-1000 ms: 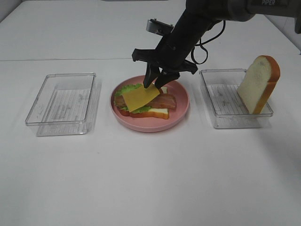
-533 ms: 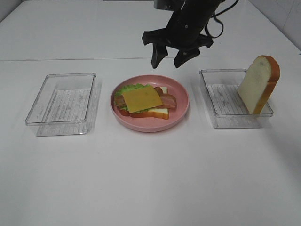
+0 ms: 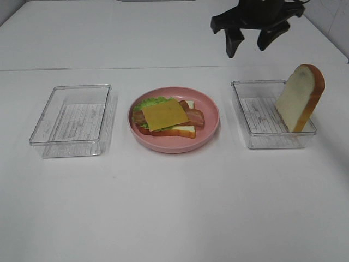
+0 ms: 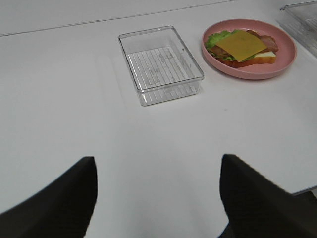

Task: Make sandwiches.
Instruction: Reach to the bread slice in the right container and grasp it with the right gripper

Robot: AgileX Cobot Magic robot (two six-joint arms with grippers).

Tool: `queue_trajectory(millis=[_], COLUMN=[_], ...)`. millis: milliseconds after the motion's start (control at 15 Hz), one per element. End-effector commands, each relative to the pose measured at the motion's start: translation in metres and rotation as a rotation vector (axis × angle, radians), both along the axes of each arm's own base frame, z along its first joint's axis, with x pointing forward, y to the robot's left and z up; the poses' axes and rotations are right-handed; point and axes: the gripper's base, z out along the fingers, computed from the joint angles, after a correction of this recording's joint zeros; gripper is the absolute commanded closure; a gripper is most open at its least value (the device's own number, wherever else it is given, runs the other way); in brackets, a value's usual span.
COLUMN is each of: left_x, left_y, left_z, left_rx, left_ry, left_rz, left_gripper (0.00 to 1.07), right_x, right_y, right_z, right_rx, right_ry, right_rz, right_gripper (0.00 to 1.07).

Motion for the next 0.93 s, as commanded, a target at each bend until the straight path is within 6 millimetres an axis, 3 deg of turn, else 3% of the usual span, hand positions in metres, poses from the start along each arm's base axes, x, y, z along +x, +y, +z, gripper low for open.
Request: queue_trajectory(millis=[67, 200, 467, 667, 933], left_x=[-0.002, -0.002, -0.002, -0.002, -0.002], left_y=[0.001, 0.001, 0.001, 0.001, 0.001], left_z=[-0.001, -0.001, -0.001, -0.001, -0.001], left_rx=[0.000, 0.000, 0.000, 0.000, 0.000], left_ry=[-0.026, -0.026, -0.026, -0.026, -0.026], left_rz=[0.002, 0.002, 0.002, 0.002, 0.002], left_gripper=[0.39, 0.39, 0.39, 0.39, 0.39], right_x=[0.001, 0.000, -0.001, 0.001, 0.008], right_y=[-0.049, -0.083, -0.119, -0.124, -0.121], right_z=[0.016, 0.015, 0.013, 0.006, -0.023], right_rx=[0.015, 0.007, 0.069, 0.105, 0.120], right_ry=[0.023, 0.079, 0.141, 0.162, 0.258], right_rz=[-0.126, -0.210, -0.264, -0.254, -0.247], right_gripper=[0.38, 0.37, 0.37, 0.37, 0.37])
